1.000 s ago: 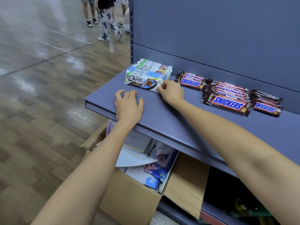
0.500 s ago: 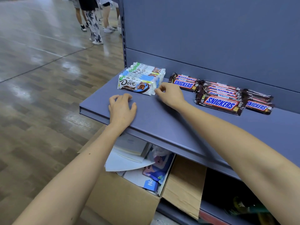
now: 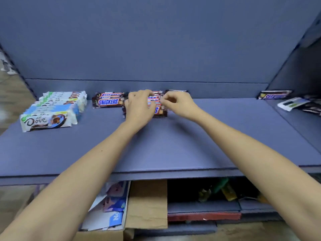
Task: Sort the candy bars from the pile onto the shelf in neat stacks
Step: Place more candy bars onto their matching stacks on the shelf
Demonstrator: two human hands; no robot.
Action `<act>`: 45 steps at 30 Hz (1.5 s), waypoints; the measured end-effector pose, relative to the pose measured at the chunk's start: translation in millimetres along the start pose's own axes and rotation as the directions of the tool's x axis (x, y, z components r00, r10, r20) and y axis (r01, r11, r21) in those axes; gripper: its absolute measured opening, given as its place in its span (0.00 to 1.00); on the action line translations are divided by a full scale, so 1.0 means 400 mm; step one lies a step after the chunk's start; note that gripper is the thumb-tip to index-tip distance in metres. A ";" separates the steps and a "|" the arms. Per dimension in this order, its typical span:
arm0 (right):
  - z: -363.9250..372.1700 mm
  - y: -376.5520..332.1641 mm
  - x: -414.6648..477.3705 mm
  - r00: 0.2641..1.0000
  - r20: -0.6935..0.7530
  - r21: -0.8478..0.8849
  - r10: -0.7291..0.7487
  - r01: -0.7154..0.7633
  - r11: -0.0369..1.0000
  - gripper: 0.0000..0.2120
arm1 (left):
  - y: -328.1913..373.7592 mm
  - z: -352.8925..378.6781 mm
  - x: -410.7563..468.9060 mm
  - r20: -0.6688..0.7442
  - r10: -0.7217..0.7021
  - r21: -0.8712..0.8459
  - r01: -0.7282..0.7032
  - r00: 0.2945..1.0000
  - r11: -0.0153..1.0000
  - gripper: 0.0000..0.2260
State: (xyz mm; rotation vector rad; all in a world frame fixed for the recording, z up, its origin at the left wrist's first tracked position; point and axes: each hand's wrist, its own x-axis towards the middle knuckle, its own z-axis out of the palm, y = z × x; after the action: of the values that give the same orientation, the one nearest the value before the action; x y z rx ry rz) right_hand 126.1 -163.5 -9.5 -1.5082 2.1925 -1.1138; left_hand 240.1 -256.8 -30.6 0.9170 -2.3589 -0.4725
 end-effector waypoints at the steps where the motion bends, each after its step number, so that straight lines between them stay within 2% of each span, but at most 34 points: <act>1: -0.050 0.034 -0.020 0.999 -0.022 -0.023 0.039 -0.040 0.999 0.08 | 0.054 0.030 0.010 0.020 0.038 -0.015 -0.037 0.999 0.999 0.14; 9: -0.370 0.322 -0.195 0.935 -0.193 -0.039 0.298 -0.311 0.950 0.06 | 0.418 0.246 0.023 0.201 0.259 -0.122 -0.238 0.945 0.963 0.15; 15: -0.550 0.487 -0.317 0.886 -0.310 -0.116 0.346 -0.396 0.911 0.06 | 0.647 0.392 0.000 0.292 0.375 -0.178 -0.335 0.880 0.925 0.15; 18: -0.631 0.548 -0.365 0.872 -0.372 -0.204 0.318 -0.411 0.889 0.06 | 0.740 0.454 -0.009 0.309 0.408 -0.192 -0.363 0.859 0.912 0.15; 27: -0.798 0.723 -0.445 0.804 -0.531 -0.366 0.268 -0.502 0.783 0.13 | 0.897 0.608 -0.008 0.395 0.362 -0.134 -0.337 0.844 0.932 0.17; 32: -0.832 0.784 -0.450 0.786 -0.397 -0.423 0.474 -0.615 0.665 0.29 | 0.920 0.657 0.021 0.474 0.309 -0.087 -0.306 0.824 0.948 0.23; 34: -0.833 0.808 -0.455 0.767 -0.358 -0.437 0.533 -0.642 0.630 0.31 | 0.924 0.675 0.030 0.509 0.303 -0.070 -0.312 0.806 0.947 0.26; 36: -0.831 0.825 -0.459 0.765 -0.351 -0.443 0.539 -0.643 0.624 0.30 | 0.930 0.691 0.040 0.531 0.299 -0.049 -0.323 0.793 0.945 0.29; 42: -0.836 0.835 -0.466 0.822 -0.405 -0.468 0.401 -0.563 0.682 0.21 | 0.953 0.720 0.061 0.556 0.254 -0.026 -0.289 0.791 0.957 0.34; 45: -0.838 0.826 -0.475 0.839 -0.440 -0.519 0.319 -0.528 0.672 0.16 | 0.963 0.732 0.066 0.555 0.227 0.021 -0.287 0.800 0.958 0.33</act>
State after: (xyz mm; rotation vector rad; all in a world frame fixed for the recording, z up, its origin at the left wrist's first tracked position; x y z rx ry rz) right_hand -215.9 208.6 -56.7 -0.9014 3.1477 -0.4934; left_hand -149.2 30.8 -56.6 0.5239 -3.0047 -0.5608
